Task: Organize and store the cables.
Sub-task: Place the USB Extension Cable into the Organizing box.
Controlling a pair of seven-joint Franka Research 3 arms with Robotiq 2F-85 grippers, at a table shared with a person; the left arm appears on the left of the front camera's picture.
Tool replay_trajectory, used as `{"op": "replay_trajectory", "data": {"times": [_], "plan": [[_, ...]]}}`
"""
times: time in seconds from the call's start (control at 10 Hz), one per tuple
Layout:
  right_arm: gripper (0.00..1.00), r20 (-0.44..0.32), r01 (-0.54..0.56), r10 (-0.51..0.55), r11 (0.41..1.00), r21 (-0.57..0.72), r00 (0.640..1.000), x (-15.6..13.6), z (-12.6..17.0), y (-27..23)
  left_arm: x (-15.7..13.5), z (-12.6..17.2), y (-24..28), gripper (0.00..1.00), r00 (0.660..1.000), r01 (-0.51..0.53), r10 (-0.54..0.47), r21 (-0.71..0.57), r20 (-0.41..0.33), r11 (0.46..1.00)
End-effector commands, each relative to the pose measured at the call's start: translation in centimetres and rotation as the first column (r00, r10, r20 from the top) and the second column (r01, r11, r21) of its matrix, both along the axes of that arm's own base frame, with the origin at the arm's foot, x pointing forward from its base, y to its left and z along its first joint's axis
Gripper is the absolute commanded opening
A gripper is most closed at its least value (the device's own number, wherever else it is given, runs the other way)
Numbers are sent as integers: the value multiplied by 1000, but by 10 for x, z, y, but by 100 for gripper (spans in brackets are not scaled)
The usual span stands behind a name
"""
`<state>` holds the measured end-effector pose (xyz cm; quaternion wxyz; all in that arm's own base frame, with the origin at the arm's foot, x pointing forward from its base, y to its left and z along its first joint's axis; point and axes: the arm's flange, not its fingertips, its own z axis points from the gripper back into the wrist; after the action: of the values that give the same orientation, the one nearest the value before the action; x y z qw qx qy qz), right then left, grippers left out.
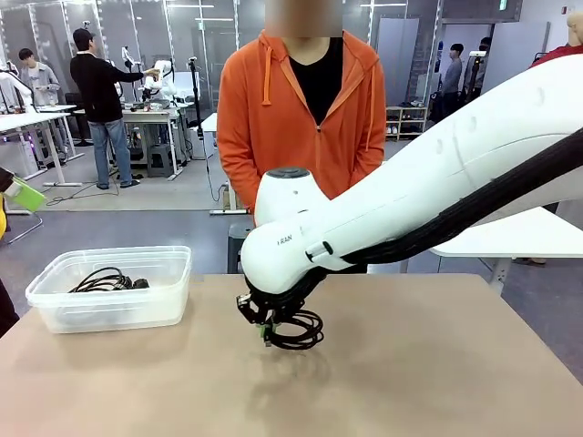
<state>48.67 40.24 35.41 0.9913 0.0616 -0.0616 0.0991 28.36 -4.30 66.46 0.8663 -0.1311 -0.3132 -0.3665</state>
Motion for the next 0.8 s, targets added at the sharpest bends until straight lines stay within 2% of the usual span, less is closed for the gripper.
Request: {"op": "replay_trajectory", "data": {"times": [0.0, 0.5, 0.7], "plan": [[0, 3, 54, -54, 998, -14, 999, 12, -10, 14, 0, 2, 0, 100, 1000, 6, -6, -3, 3, 1000], [0, -66, 81, -77, 995, 56, 995, 20, -32, 2, 0, 2, 0, 100, 1000, 6, -6, -3, 3, 1000], [0, -67, 78, -75, 996, 46, 995, 19, -32, -2, 0, 2, 0, 100, 1000, 6, -6, -3, 3, 1000]]}}
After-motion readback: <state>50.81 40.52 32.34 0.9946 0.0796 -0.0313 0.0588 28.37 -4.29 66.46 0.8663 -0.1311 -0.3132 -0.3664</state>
